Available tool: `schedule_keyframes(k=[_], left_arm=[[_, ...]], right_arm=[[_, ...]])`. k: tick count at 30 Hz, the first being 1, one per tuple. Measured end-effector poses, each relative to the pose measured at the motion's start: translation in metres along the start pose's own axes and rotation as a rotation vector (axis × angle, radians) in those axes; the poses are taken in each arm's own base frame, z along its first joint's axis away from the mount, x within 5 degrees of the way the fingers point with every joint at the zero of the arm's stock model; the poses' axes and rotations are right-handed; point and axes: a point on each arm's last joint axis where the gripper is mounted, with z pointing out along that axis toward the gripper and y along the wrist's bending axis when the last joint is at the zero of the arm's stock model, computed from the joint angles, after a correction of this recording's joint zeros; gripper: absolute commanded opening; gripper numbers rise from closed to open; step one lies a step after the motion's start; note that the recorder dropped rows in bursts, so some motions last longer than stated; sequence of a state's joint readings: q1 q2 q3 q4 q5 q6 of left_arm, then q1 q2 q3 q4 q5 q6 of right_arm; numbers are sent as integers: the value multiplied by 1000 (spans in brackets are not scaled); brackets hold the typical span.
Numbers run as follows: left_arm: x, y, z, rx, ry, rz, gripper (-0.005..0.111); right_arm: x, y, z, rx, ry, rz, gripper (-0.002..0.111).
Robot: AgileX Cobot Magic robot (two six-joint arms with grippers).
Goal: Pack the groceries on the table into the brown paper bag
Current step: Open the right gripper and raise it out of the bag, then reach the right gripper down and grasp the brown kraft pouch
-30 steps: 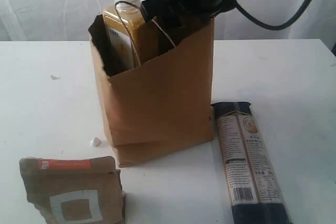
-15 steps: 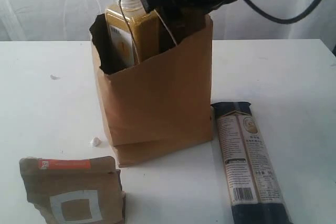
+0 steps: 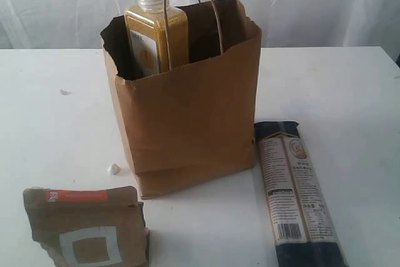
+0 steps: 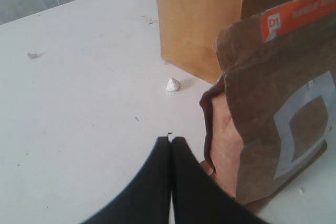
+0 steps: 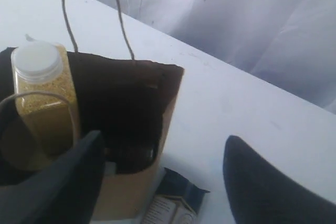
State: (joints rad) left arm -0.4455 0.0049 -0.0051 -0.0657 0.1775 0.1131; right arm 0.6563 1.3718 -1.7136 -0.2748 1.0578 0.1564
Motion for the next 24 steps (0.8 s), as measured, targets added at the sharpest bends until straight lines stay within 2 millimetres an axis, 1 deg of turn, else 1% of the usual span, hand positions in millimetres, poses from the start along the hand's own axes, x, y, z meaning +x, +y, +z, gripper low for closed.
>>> schedule_keyframes(k=[5,10,13,15,18,19,22,24], left_arm=[[0,0,0,0,0,0,0],[0,0,0,0,0,0,0],[0,0,0,0,0,0,0],[0,0,0,0,0,0,0],[0,0,0,0,0,0,0],[0,0,0,0,0,0,0],[0,0,0,0,0,0,0],[0,0,0,0,0,0,0]], right_arm=[[9,-15,-43,50,2,8,56],[18,-25,-81,48,-37,35,56],[22,-28,-100,32,-70,27,56],[24,-29,-109,26,-87,18,56],[26,-29,-117,5,-102,-5,56],[28,-28,-117,-8,-97,-16,56],[38,-23,-109,-50,-56,-48,56],[48,-17,-99,-90,-6,-72,56]])
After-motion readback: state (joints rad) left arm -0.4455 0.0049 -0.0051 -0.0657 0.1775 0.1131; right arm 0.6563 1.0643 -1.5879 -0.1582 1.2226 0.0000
